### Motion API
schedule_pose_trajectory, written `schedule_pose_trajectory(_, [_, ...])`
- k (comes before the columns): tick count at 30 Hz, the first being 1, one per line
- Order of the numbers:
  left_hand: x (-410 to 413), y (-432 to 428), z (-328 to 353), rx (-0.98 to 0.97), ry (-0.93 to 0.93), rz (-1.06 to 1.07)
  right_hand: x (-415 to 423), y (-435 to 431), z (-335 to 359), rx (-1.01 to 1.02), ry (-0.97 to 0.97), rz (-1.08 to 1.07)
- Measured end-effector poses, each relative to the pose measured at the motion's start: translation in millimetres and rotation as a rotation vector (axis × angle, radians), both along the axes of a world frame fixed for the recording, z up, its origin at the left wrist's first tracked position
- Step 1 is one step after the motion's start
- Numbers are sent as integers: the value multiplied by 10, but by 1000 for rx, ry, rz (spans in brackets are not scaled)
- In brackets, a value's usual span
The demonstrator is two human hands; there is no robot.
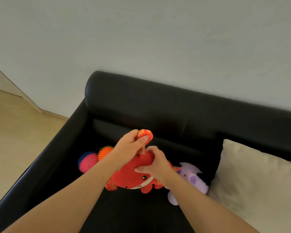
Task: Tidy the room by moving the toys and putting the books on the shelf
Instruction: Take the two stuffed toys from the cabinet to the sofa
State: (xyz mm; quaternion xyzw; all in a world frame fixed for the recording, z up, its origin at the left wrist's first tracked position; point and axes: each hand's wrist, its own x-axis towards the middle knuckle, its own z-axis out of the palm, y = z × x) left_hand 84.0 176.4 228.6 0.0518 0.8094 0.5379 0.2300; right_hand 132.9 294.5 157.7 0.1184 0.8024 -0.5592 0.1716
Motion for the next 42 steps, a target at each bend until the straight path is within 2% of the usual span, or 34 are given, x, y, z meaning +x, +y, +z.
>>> schedule_pose_trajectory(3, [30, -45, 41, 146, -107, 14, -44, -79, 102, 56, 52, -40])
schedule_pose_trajectory(6, [-18, -133, 71, 133, -57, -51, -118, -228, 186, 4, 41, -79])
schedule_pose_trajectory(12, [-155, -342, 70, -137, 315, -239, -260, -407, 259, 2, 25, -120])
schedule_pose_trajectory(14, [-275, -454, -15, -293, 532, -265, -246, -367, 254, 18, 23, -111])
schedule_pose_trajectory(15, [-335, -534, -72, -399, 558, -252, -221, -329, 235, 23, 19, -125])
schedule_pose_trajectory(16, [-373, -622, -109, -495, 489, -227, -192, -284, 212, 27, 7, -150])
schedule_pose_trajectory(18, [-432, -803, -235, -612, 165, -272, -135, -184, 126, 9, -48, -211])
schedule_pose_trajectory(20, [-445, -900, -437, -655, -62, -470, -94, -104, 9, -46, -92, -266])
schedule_pose_trajectory(21, [-453, -905, -532, -653, -89, -558, -79, -70, -57, -91, -114, -293])
schedule_pose_trajectory(23, [-512, -855, -734, -669, -30, -578, -74, -26, -210, -196, -157, -352])
schedule_pose_trajectory(26, [-568, -721, -1072, -679, 36, -431, -35, -11, -543, -346, -276, -527])
schedule_pose_trajectory(30, [-479, -501, -1596, -602, -84, -294, -37, 30, -953, -319, -361, -669])
schedule_pose_trajectory(33, [-393, -325, -1764, -595, -77, -398, -19, 35, -1115, -329, -302, -712])
schedule_pose_trajectory(37, [-459, -155, -1818, -747, -40, -463, -103, 116, -1154, -342, -279, -732])
schedule_pose_trajectory(42, [-487, -85, -1872, -941, -36, -311, -168, 115, -1134, -319, -315, -675])
